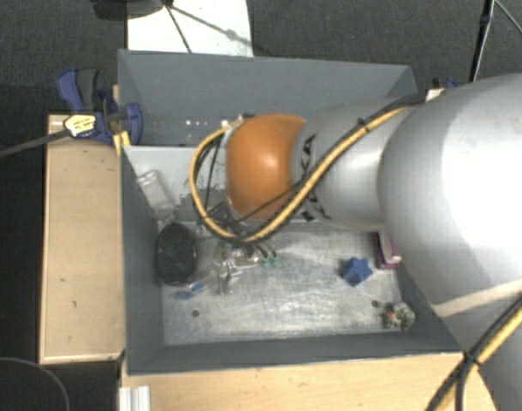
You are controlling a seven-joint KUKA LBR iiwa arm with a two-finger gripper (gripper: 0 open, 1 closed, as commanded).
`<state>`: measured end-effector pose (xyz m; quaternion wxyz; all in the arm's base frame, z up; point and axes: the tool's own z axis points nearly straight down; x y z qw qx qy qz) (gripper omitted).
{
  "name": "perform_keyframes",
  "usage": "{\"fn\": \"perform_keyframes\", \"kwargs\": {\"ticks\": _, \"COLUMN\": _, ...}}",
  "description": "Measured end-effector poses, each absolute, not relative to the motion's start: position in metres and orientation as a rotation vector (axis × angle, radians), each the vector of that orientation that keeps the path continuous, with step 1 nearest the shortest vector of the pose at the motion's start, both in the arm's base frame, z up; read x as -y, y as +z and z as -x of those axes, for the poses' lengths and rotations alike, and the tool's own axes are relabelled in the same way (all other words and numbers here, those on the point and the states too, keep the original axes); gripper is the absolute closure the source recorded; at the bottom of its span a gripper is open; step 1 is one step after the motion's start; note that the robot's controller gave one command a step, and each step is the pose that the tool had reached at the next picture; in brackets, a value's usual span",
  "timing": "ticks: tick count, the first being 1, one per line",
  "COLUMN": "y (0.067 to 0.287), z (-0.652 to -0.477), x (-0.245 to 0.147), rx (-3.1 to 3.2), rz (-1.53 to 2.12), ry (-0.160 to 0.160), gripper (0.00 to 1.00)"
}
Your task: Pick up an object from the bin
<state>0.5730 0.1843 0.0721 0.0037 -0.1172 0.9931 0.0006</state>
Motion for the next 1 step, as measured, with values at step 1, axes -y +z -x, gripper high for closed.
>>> {"fn": "perform_keyframes", "kwargs": {"ticks": 1, "y": 0.1619, "z": -0.5932, "x": -0.2514, "rx": -3.113, "rz": 0.312, "ry": 0.011, "gripper": 0.00}}
